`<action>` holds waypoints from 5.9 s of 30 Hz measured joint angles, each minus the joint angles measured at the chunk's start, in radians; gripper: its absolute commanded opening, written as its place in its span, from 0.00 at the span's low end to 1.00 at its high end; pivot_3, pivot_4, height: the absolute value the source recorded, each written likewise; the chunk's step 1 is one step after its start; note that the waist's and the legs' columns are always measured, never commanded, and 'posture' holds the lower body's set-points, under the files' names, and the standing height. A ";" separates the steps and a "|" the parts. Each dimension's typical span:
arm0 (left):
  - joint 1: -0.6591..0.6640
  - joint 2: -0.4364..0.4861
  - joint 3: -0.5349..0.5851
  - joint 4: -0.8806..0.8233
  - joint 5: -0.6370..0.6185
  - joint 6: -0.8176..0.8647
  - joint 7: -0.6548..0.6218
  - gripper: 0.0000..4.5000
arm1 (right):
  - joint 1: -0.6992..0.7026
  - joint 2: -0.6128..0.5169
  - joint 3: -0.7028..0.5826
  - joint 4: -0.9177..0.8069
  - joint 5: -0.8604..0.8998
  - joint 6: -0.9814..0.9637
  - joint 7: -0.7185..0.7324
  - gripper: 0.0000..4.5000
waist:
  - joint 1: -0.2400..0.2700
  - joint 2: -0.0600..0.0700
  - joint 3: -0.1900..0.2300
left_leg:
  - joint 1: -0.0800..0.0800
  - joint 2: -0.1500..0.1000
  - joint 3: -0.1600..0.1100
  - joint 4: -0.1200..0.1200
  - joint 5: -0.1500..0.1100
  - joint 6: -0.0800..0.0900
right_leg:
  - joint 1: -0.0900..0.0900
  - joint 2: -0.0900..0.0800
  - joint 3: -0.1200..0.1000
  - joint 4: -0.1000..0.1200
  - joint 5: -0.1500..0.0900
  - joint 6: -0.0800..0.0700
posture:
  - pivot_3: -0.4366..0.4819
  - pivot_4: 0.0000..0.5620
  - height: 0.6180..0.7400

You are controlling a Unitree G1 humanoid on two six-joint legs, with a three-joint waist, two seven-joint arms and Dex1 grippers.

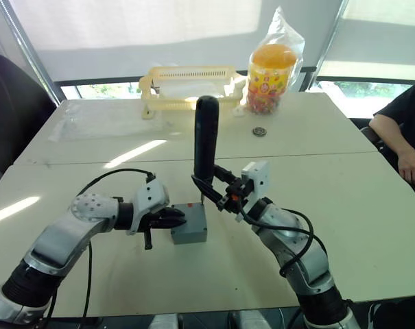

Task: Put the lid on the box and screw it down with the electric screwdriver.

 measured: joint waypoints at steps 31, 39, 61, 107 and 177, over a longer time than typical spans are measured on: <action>-0.003 -0.008 -0.008 0.022 0.023 -0.002 0.004 0.15 | -0.039 -0.014 0.020 0.075 -0.048 -0.018 0.084 0.39 | -0.002 0.000 -0.007 | 0.015 0.000 0.000 -0.004 0.000 0.000 | 0.013 0.000 0.000 0.000 -0.004 -0.006 | 0.48 0.27 1.00; 0.002 -0.013 -0.008 0.020 0.024 0.003 0.009 0.15 | -0.031 -0.014 0.019 0.075 -0.048 -0.006 0.086 0.39 | -0.002 0.000 -0.012 | 0.015 0.000 0.000 -0.004 0.000 0.000 | 0.013 0.000 0.000 0.000 -0.004 -0.006 | 0.48 0.27 1.00; 0.009 -0.016 -0.008 0.012 0.028 0.020 0.018 0.15 | -0.042 -0.002 0.009 0.078 -0.033 0.048 0.082 0.39 | -0.003 -0.001 -0.023 | 0.017 0.000 0.000 -0.008 0.000 0.000 | 0.013 0.000 0.000 -0.001 -0.006 -0.008 | 0.48 0.27 1.00; 0.040 -0.019 -0.019 0.034 0.079 -0.023 0.007 0.15 | -0.095 -0.047 0.056 0.162 -0.056 0.003 0.250 0.39 | -0.027 0.004 -0.046 | 0.036 0.009 0.000 -0.021 -0.004 0.004 | 0.026 0.007 -0.001 -0.005 -0.019 -0.018 | 0.48 0.27 1.00; 0.228 -0.035 0.082 -0.064 0.029 -0.046 0.080 0.15 | -0.098 -0.040 0.095 0.093 -0.073 0.104 0.199 0.39 | -0.027 0.009 -0.050 | 0.049 0.013 0.000 -0.049 -0.014 -0.008 | 0.028 0.004 0.001 -0.030 -0.027 -0.024 | 0.48 0.27 1.00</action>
